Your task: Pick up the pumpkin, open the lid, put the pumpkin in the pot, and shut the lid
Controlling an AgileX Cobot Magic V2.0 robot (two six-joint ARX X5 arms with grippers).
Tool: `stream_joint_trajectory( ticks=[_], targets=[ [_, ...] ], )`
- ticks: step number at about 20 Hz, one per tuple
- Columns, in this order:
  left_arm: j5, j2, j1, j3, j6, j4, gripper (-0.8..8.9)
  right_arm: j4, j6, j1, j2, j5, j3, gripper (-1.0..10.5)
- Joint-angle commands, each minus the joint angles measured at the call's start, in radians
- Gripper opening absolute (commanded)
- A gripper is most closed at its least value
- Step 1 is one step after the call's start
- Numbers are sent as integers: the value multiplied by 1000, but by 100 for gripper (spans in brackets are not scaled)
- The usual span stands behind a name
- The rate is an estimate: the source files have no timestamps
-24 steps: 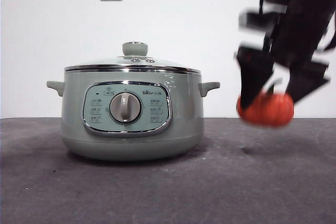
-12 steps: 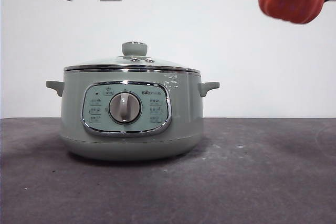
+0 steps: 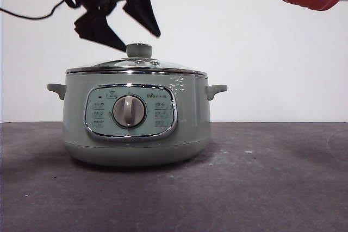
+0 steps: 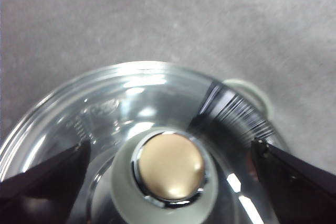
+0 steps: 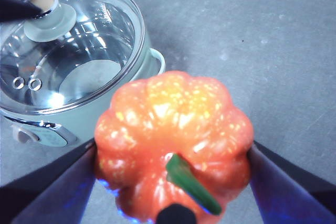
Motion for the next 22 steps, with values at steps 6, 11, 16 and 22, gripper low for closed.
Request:
stream_joint_trajectory(
  ticks=[6, 11, 16, 22],
  targets=[
    [-26, 24, -13, 0, 24, -7, 722, 7, 11, 2, 1, -1, 2, -11],
    [-31, 32, -24, 0, 31, -20, 716, 7, 11, 2, 1, -1, 2, -11],
    [-51, 32, -24, 0, 30, -46, 359, 6, 11, 2, 1, -1, 2, -11],
    [-50, 32, -24, 0, 30, -39, 73, 6, 11, 2, 1, 0, 2, -11]
  ],
)
